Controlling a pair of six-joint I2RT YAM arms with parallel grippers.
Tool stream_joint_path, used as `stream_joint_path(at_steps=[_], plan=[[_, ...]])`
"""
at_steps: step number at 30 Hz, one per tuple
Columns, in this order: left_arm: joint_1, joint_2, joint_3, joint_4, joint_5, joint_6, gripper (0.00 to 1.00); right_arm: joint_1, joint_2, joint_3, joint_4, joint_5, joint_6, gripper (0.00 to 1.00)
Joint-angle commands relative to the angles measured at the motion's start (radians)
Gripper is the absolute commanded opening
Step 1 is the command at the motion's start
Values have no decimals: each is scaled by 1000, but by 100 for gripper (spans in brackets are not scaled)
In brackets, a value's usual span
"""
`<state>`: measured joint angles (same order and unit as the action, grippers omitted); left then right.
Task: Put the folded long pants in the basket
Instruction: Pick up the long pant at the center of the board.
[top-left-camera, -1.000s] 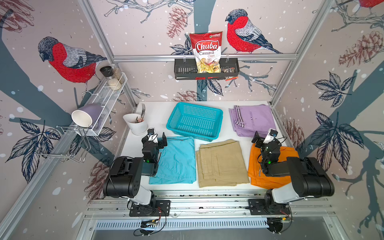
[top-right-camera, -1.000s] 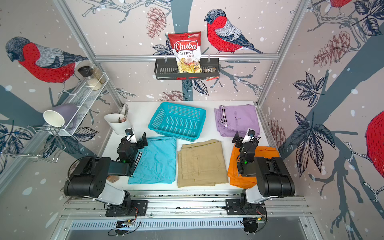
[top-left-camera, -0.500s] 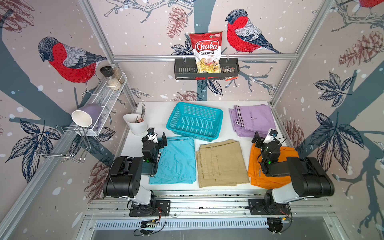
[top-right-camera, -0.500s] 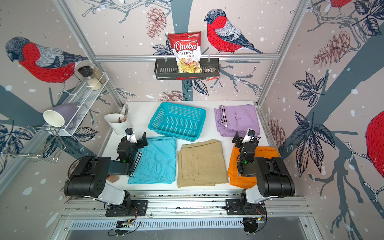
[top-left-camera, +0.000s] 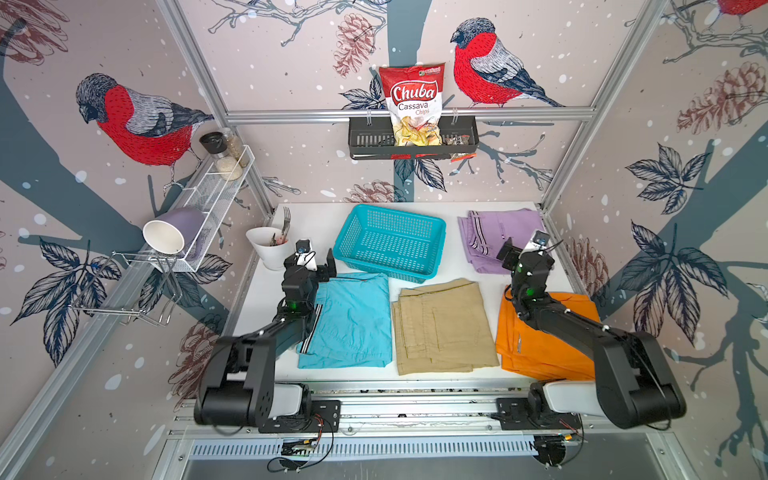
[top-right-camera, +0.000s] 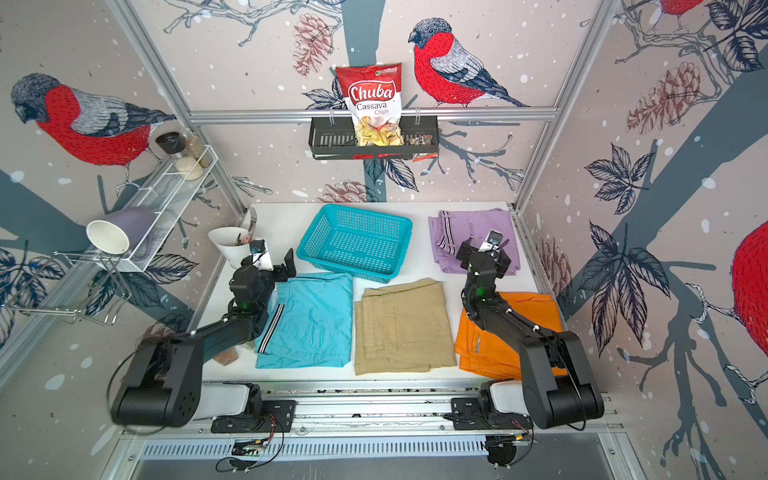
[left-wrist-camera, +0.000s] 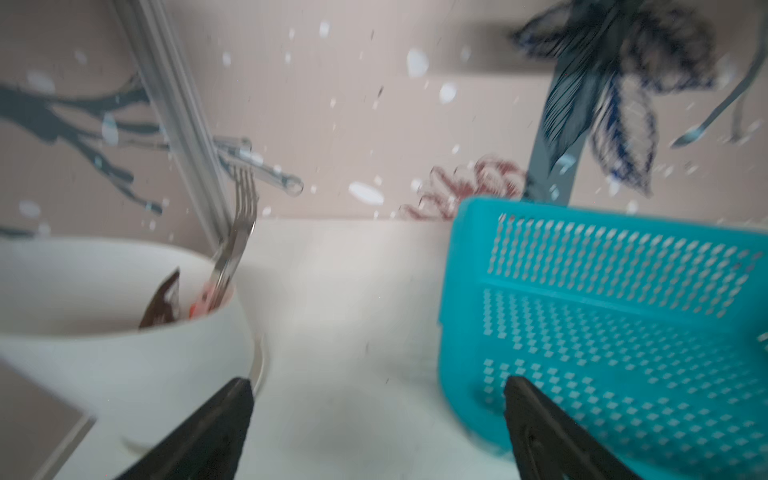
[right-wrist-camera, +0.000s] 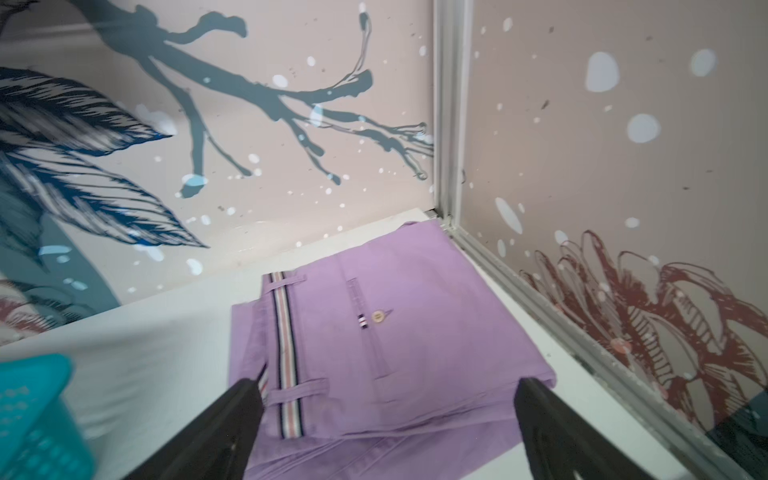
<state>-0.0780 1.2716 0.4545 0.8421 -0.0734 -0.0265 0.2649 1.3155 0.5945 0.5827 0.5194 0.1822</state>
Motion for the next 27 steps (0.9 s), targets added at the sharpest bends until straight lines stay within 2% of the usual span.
stream_joint_path(at_steps=[1, 3, 5, 6, 8, 10, 12, 13, 15, 16, 18, 20, 22, 24, 27], plan=[[-51, -191, 19, -260, -37, -47, 98, 94, -77, 154, -495, 8, 127, 100], [-101, -344, 82, -432, -133, -156, 98, 131, -138, 218, -610, -82, 128, 100], [-173, -476, 130, -572, -204, -327, 98, 158, -230, 236, -671, -95, 165, 100], [-197, -534, 148, -615, -174, -380, 98, 155, -296, 221, -688, -91, 210, 100], [-201, -600, 180, -664, 16, -391, 98, 128, -421, 154, -676, -133, 280, 100], [-202, -611, 219, -676, 227, -358, 98, 50, -543, 75, -622, -346, 324, 100], [-203, -583, 199, -625, 278, -504, 98, -25, -582, 12, -583, -561, 368, 100], [-203, -560, 172, -590, 297, -597, 98, -42, -577, -9, -571, -630, 377, 100], [-203, -511, 107, -517, 348, -747, 99, -44, -523, -43, -562, -688, 374, 100], [-204, -482, 93, -513, 370, -784, 99, -44, -503, -56, -559, -689, 370, 100], [-208, -386, 182, -633, 429, -694, 99, -47, -435, -109, -536, -663, 397, 100], [-226, -295, 288, -825, 364, -676, 99, -76, -379, -120, -566, -741, 424, 100], [-247, -252, 263, -794, 372, -715, 99, -77, -343, -138, -568, -796, 435, 100], [-281, -205, 259, -747, 433, -721, 99, -69, -317, -169, -541, -812, 452, 100], [-358, -120, 365, -878, 434, -658, 99, -61, -250, -180, -534, -792, 435, 100]])
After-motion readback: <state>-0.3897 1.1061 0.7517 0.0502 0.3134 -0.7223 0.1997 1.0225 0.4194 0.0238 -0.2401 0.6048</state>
